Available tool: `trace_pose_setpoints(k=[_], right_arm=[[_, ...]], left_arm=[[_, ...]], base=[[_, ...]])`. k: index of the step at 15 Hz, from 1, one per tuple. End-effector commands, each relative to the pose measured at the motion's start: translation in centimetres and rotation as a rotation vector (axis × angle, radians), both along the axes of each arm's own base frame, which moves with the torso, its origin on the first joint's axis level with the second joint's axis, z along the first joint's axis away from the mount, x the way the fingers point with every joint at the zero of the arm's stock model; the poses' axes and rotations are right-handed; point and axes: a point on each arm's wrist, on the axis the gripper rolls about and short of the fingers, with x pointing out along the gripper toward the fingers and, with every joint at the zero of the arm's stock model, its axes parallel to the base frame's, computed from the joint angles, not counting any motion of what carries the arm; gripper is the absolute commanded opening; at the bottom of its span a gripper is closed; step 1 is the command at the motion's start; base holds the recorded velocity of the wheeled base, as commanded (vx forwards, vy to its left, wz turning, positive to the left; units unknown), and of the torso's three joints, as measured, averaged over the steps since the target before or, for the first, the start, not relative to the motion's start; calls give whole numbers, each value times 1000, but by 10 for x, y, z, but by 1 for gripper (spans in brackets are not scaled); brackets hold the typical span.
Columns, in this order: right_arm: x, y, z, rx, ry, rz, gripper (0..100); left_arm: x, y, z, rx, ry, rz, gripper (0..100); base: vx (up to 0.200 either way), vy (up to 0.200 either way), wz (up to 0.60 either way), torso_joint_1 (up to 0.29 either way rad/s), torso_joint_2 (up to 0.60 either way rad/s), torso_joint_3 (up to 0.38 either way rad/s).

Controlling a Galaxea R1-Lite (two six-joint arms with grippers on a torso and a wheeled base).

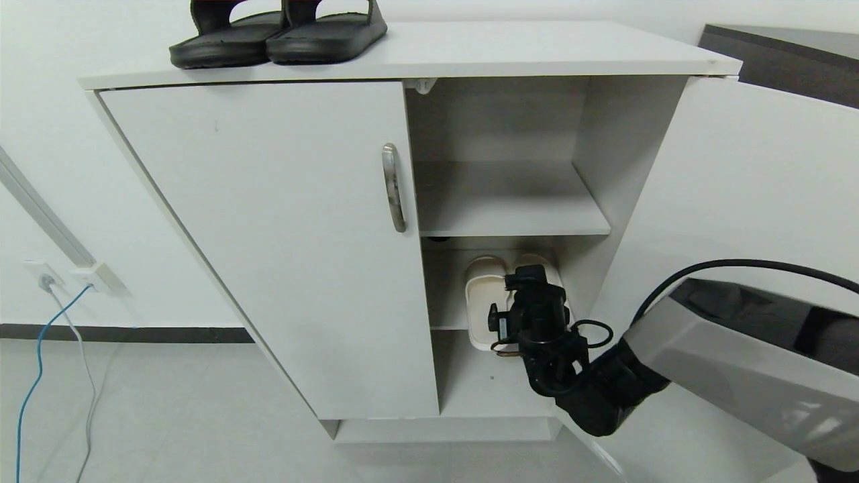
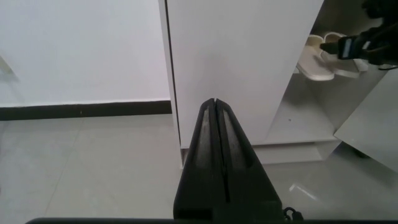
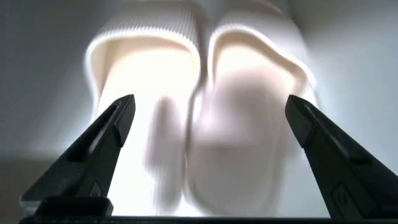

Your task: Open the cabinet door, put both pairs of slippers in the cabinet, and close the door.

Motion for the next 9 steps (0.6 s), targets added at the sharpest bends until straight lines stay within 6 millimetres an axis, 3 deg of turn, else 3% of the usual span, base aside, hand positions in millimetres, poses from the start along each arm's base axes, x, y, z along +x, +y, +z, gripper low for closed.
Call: trace_pose_setpoints(k=[1, 4, 9], right_arm=[[-45, -4, 32, 36, -13, 54, 100], [-51, -3, 36, 50, -13, 66, 100], [-58, 1, 33, 50, -3, 84, 100]], left_arm=[[0, 0, 0, 0, 1, 1, 0], [0, 0, 0, 0, 1, 0, 0], [0, 0, 0, -2, 3, -2, 0]], base=[[0, 0, 0, 0, 0, 0], [0, 0, 0, 0, 0, 0], [-200, 0, 0, 2, 0, 6]])
